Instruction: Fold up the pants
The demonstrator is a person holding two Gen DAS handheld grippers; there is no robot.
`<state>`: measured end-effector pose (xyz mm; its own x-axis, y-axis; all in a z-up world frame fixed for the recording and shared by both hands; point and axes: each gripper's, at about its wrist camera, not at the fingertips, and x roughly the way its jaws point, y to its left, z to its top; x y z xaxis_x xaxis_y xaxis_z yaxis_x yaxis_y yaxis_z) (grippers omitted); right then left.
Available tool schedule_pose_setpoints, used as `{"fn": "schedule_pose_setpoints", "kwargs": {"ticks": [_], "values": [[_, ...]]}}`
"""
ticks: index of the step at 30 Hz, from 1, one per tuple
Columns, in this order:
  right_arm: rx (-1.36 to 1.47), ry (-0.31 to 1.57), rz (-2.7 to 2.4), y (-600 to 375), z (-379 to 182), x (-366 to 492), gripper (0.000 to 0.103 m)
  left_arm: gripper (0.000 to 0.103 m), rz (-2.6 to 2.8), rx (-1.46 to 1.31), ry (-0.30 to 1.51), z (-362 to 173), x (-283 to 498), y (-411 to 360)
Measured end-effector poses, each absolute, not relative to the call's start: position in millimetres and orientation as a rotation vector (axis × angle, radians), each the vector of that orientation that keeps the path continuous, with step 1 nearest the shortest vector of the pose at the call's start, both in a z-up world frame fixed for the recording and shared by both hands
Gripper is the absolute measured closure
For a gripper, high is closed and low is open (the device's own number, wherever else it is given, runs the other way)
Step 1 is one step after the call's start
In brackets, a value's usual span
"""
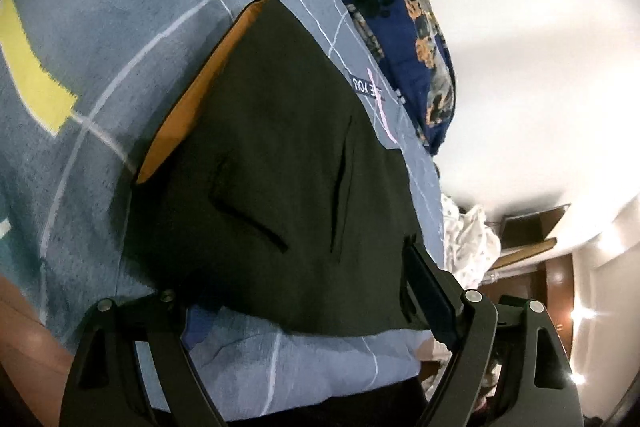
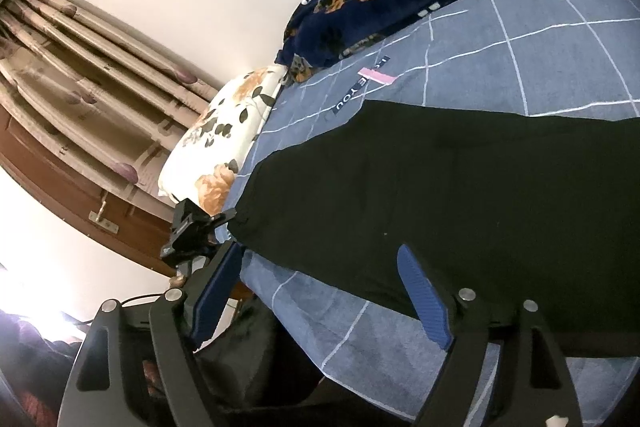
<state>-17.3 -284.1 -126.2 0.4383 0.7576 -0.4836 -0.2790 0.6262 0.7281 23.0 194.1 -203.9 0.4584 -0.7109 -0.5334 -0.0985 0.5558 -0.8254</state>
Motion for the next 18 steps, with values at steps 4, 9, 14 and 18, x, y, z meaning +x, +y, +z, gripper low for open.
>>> {"fn": "schedule_pose_setpoints", "kwargs": {"ticks": [4,9,14,18], "values": [[0.618,0.905,0.700,-283,-127,-18,0.024,0.021,-0.458,-0.870,1.018,-195,28,181],[0.616,0.902,0.700,-282,-126,-19,0.024,0.074,-0.356,-0.794,1.069,-209,33,169],[0.631,0.903,0.699,-284,-128,-18,0.024,0.074,-0.354,-0.804,1.055,-209,31,167],[0.627,0.911,0.698,-283,-129,-17,0.024,0.078,-0.335,-0.780,1.042,-207,29,164]]}}
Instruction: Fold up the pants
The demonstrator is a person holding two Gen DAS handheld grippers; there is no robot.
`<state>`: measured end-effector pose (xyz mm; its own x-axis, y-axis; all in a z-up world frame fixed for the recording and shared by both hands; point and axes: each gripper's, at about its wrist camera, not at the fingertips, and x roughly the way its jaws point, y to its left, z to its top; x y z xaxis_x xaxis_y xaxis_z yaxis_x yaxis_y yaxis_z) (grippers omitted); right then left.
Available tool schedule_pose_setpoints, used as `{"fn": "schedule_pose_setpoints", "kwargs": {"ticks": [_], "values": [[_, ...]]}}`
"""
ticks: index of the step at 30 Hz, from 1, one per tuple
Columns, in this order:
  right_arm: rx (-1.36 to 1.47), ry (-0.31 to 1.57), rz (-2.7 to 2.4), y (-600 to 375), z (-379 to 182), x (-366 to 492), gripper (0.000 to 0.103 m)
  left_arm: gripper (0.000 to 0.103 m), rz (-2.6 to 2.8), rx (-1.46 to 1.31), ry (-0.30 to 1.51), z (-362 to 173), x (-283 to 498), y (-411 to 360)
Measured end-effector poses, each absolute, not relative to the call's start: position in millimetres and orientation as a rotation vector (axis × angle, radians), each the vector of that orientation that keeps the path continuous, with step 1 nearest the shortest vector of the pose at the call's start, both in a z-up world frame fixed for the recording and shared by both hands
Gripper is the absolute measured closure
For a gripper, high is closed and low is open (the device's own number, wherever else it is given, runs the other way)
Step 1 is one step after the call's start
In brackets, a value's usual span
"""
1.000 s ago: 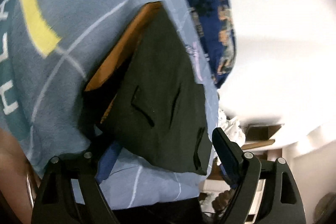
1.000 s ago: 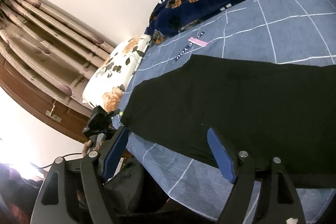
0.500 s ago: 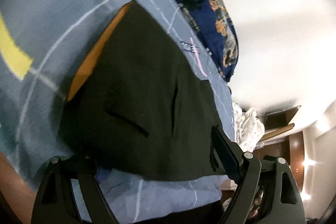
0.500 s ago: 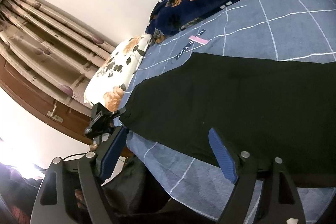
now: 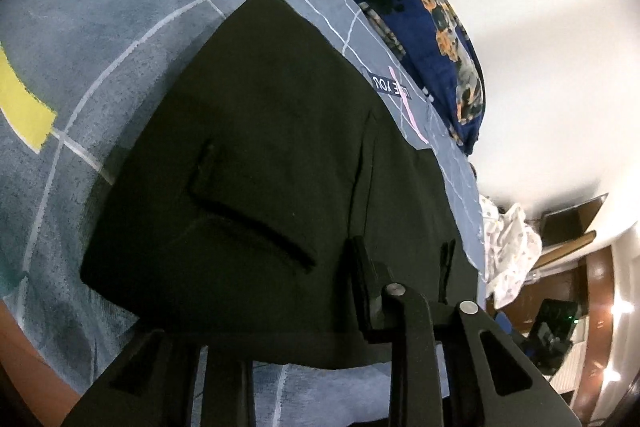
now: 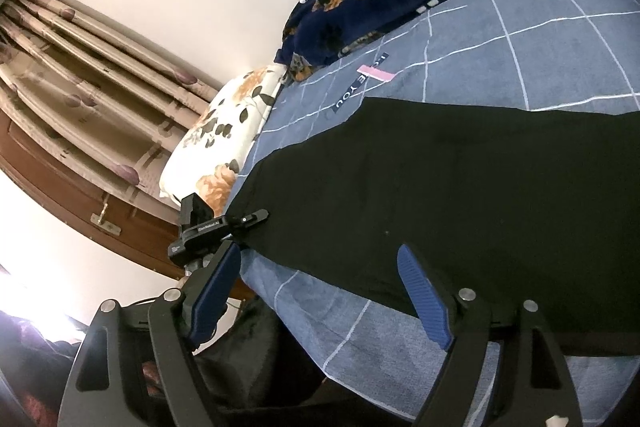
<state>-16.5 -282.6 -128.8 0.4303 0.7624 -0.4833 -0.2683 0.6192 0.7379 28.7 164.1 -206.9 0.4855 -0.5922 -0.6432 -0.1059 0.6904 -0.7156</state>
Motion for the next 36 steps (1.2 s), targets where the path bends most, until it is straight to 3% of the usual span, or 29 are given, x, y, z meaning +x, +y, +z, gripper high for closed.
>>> {"fn": "schedule_pose_setpoints", "kwargs": {"ticks": [5,36], "values": [[0.644,0.913,0.687,-285,-130,-16,0.024,0.084,-0.309,-0.685,1.001,-184,24,153],[0.838,0.910,0.614,-319,-151,-9,0.023,0.084,-0.451,-0.493,0.816,-86,33,70]]}}
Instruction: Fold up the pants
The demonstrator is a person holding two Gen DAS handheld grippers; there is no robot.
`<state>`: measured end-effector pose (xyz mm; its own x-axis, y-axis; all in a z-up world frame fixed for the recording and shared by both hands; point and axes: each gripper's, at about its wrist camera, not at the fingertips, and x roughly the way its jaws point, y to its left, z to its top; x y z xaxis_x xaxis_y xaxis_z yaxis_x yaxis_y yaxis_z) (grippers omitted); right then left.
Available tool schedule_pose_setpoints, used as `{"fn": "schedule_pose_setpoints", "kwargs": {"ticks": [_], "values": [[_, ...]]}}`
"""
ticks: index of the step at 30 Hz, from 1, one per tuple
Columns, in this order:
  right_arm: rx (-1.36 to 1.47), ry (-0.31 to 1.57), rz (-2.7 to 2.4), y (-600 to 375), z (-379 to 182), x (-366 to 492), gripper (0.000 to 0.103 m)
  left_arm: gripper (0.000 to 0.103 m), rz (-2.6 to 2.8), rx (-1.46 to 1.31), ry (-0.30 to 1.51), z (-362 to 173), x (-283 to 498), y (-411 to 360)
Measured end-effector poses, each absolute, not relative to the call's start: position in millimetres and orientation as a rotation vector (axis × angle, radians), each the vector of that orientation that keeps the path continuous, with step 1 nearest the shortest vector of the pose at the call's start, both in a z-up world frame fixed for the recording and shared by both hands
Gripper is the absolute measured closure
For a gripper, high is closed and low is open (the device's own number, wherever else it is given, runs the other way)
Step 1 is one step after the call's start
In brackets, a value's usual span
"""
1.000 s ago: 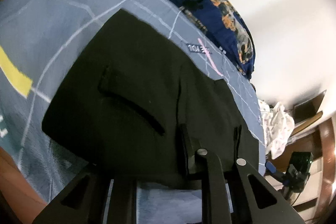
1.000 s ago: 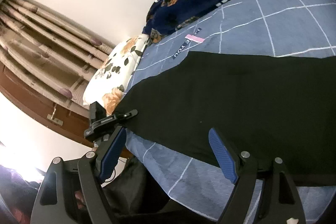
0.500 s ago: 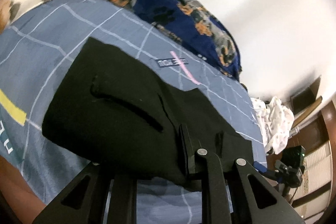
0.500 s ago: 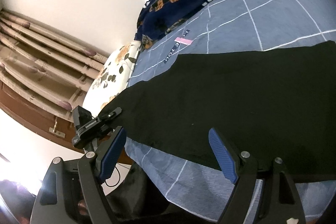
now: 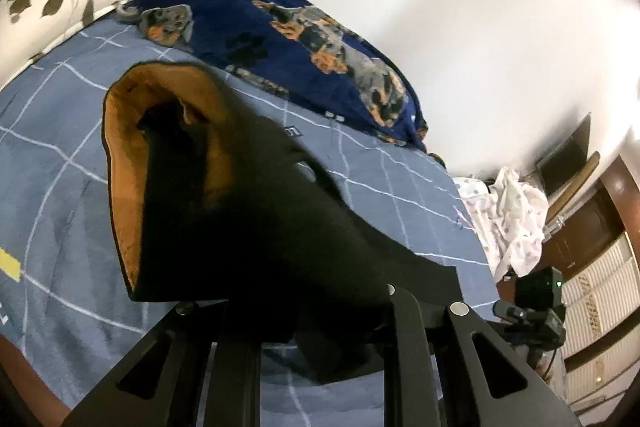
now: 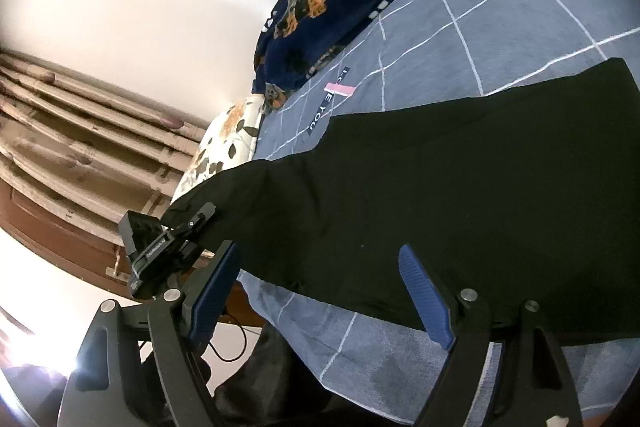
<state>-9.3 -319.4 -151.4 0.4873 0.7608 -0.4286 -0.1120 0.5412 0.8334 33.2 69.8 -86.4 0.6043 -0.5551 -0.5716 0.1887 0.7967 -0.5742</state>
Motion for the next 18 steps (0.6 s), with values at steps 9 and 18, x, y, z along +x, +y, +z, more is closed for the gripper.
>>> {"fn": "schedule_pose_setpoints", "kwargs": {"ticks": [9,18], "values": [[0.878,0.899,0.605,-327,-155,-9,0.023,0.084,-0.502,-0.447,0.796,-74,34,44],[0.965,0.867,0.601,-341,-158,-10,0.023,0.084,-0.545,-0.373,0.777,-66,32,18]]}}
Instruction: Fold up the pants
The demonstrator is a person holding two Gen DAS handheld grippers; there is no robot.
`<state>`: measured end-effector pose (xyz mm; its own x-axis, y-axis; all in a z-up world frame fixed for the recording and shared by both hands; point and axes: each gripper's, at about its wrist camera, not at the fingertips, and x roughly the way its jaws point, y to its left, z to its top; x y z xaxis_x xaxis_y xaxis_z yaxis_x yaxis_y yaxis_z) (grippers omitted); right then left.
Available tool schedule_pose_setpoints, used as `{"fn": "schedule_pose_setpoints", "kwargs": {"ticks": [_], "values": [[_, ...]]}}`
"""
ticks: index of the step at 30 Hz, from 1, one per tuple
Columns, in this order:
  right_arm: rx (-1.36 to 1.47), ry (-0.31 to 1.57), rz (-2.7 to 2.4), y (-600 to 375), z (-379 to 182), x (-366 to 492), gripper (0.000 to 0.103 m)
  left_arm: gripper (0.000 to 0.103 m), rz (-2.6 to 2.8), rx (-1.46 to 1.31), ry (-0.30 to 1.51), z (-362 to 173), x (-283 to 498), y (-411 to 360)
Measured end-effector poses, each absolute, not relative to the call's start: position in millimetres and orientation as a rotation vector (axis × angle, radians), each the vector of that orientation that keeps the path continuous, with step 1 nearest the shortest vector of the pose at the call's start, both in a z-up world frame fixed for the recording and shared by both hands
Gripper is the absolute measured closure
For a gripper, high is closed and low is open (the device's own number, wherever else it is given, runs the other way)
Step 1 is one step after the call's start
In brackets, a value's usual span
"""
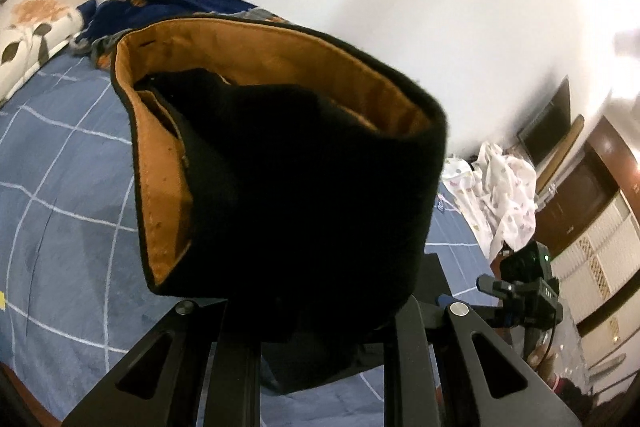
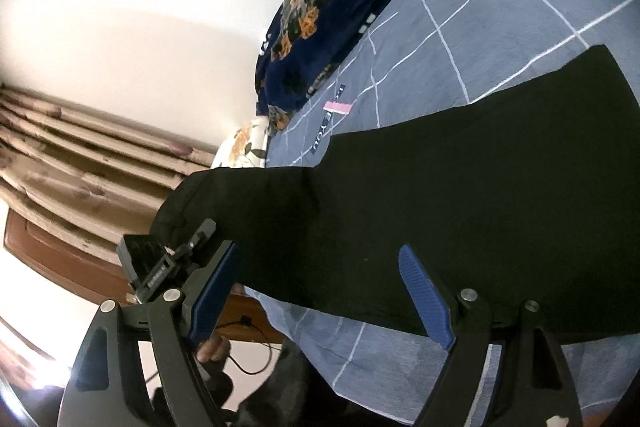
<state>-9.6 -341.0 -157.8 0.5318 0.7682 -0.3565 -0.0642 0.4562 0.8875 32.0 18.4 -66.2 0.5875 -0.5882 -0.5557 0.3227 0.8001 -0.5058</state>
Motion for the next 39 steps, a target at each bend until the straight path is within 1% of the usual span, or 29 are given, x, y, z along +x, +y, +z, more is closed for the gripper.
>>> {"fn": "schedule_pose_setpoints", "kwargs": {"ticks": [15,20,28,34,36,39], "values": [[1.141,0.810,0.573,-367,-165,-11,0.023,0.084,-0.658,-0.225,0.750,-52,20,-42],[1.201,0.775,0.579,-377,-165,-13,0.021,0.084,-0.690,-0.218,0.778,-61,28,-58],[1.300,0.774,0.614,-377,-173,-5,0.020,0.084,-0.724,-0.209,0.829,-76,29,-85],[1.360,0.771,0.718,-364,-165,33,0.015,0.084,-0.746,-0.168,0.850,-80,22,-102],[1.362,0.770,0.757,-358,-161,45,0.008,0.084,-0.756,-0.153,0.859,-82,20,-108],[1.392,0.798,0.822,-347,-166,69,0.007,0.084,-0.769,-0.127,0.893,-91,20,-119]]}}
